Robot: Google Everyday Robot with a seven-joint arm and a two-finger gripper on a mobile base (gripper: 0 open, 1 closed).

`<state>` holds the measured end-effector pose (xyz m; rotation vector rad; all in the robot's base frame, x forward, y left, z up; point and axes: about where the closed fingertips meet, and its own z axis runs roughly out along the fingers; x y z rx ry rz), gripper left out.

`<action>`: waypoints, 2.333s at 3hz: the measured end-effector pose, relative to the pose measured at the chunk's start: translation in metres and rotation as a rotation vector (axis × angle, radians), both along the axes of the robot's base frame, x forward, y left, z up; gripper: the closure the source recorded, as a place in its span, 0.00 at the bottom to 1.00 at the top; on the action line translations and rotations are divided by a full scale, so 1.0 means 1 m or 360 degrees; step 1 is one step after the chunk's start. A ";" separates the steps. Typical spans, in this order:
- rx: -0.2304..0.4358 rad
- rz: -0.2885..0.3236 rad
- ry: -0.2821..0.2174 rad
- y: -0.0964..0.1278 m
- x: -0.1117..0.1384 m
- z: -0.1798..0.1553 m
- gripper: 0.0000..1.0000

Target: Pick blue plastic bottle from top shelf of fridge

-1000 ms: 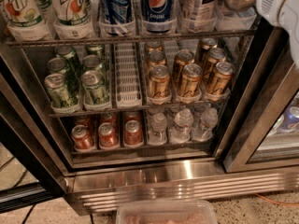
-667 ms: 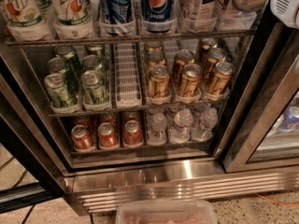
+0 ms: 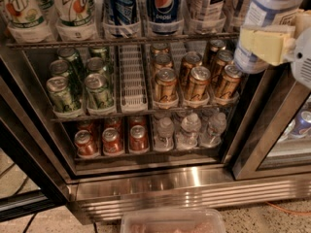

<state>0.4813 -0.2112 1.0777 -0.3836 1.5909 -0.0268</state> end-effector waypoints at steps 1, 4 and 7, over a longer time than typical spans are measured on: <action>0.0000 0.0000 0.0000 0.000 0.000 0.000 1.00; -0.0066 0.0593 0.0257 0.102 -0.025 -0.044 1.00; -0.0105 0.1417 0.0472 0.157 -0.092 -0.052 1.00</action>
Offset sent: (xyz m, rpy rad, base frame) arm -0.0052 0.0223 -0.0134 -0.0179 0.0321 0.0781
